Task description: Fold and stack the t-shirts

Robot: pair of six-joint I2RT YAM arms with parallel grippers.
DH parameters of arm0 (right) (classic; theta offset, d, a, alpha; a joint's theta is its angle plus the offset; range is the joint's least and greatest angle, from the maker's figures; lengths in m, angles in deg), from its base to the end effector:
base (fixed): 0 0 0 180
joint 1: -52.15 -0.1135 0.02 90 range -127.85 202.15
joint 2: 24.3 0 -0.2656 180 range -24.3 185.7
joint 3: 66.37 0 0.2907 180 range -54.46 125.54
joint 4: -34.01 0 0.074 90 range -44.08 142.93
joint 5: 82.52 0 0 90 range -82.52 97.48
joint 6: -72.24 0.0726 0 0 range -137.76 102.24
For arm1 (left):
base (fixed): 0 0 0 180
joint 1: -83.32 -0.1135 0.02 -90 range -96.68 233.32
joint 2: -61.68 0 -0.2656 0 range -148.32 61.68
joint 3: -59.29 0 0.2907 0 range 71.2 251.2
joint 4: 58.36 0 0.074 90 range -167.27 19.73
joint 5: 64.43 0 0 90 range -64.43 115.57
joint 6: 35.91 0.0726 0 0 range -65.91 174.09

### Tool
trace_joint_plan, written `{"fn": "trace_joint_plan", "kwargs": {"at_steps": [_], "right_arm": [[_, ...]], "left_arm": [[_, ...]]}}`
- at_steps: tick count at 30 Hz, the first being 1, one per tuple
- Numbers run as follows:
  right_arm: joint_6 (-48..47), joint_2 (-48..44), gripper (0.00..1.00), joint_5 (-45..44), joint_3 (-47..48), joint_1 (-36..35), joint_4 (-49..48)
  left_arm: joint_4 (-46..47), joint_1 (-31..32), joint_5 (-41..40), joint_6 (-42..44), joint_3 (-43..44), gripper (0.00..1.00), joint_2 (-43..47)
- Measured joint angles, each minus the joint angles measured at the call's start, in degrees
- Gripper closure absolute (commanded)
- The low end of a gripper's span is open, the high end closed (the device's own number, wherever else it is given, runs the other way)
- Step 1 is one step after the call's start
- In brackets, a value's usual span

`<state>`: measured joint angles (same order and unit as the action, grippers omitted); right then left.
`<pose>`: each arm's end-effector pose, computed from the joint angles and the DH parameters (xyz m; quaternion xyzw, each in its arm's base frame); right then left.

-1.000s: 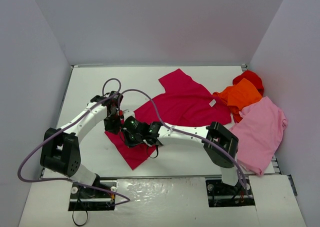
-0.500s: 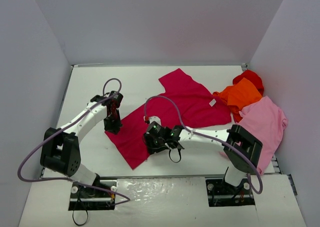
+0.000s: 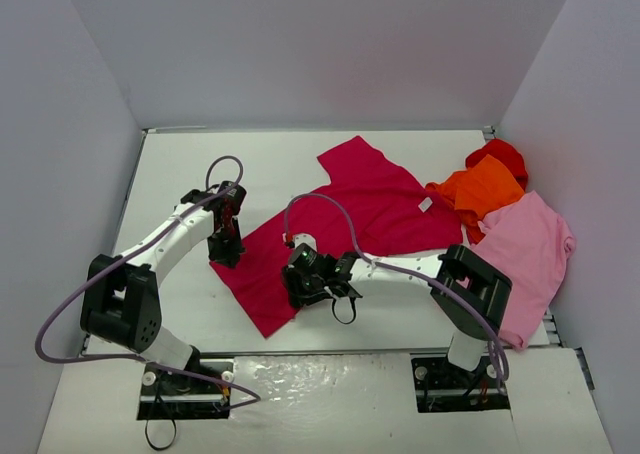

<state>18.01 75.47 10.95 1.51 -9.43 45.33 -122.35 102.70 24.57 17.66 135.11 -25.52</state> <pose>0.1954 0.3703 0.1214 -0.2166 0.8915 0.3164 0.2412 0.3108 -0.1080 0.1796 -0.1481 0.9807 -0.0519 0.1166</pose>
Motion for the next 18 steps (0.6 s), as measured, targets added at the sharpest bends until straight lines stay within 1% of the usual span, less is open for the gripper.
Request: {"fn": "trace_joint_plan", "kwargs": {"at_steps": [2, 4, 5, 6, 13, 18], "right_arm": [[0.0, 0.4, 0.73, 0.2, 0.2, 0.0, -0.5], [0.0, 0.8, 0.96, 0.4, 0.4, 0.0, -1.0], [0.1, 0.9, 0.98, 0.5, 0.4, 0.0, -1.2], [-0.1, 1.0, 1.0, 0.7, 0.4, 0.0, -1.4], [-0.2, 1.0, 1.0, 1.1, 1.1, 0.0, -1.0], [-0.5, 0.8, 1.0, 1.1, 3.9, -0.1, 1.2]], "left_arm": [[0.0, 0.0, 0.0, 0.0, 0.0, 1.0, 0.0], [0.0, 0.0, 0.0, 0.0, -0.1, 1.0, 0.0], [0.0, 0.0, 0.0, 0.0, -0.1, 1.0, 0.0], [0.0, 0.0, 0.0, 0.0, -0.1, 1.0, 0.0], [0.0, 0.0, -0.1, 0.0, -0.1, 1.0, 0.0], [0.1, 0.0, -0.1, 0.0, -0.1, 1.0, 0.0]]}}
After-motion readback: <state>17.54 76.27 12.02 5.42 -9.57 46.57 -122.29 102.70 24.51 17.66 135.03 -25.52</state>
